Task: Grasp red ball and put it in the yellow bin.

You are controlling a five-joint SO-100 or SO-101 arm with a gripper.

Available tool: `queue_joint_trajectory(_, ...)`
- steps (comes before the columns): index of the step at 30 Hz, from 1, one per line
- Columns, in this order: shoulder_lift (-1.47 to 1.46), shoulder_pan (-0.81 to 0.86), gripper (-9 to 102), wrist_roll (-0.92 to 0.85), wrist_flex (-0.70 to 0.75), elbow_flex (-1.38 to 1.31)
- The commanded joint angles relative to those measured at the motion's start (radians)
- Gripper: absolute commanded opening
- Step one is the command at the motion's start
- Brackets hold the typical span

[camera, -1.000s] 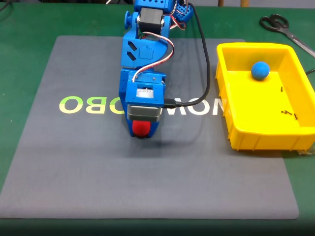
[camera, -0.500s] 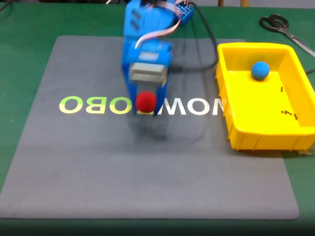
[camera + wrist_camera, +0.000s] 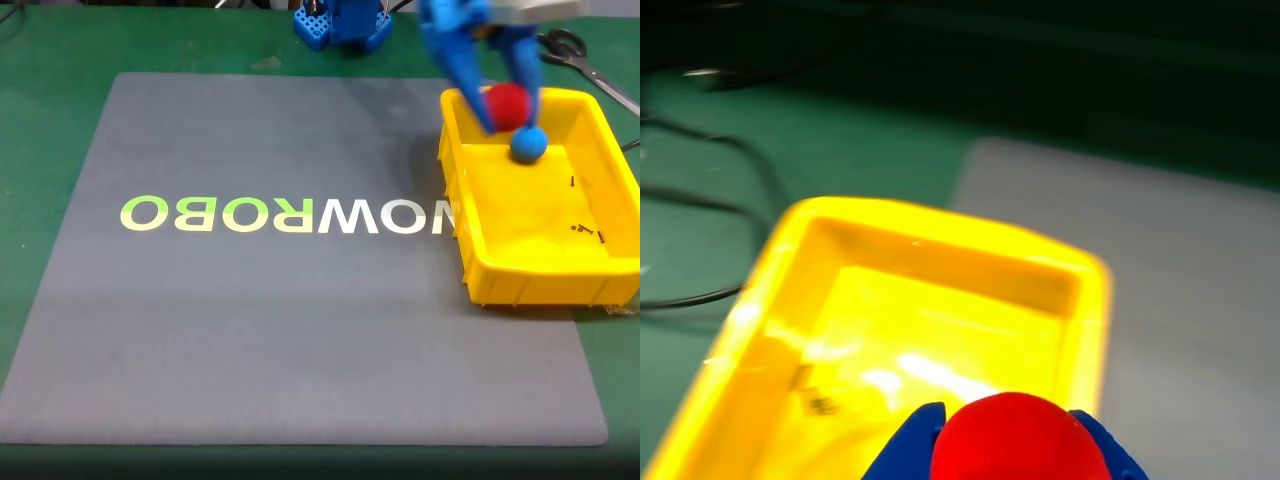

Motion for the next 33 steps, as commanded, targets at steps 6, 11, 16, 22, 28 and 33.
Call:
queue_joint_trajectory(6,0.021,-0.133,1,0.041,-0.021,-0.012)
queue_joint_trajectory(11,0.012,-0.153,0,0.043,-0.034,-0.012)
queue_joint_trajectory(16,0.028,-0.155,1,0.046,-0.034,-0.014)
queue_joint_trajectory(22,0.032,-0.146,15,0.064,-0.034,-0.014)
queue_joint_trajectory(28,0.031,-0.138,21,0.071,-0.034,-0.017)
queue_joint_trajectory(33,0.032,-0.129,26,0.069,-0.035,-0.020)
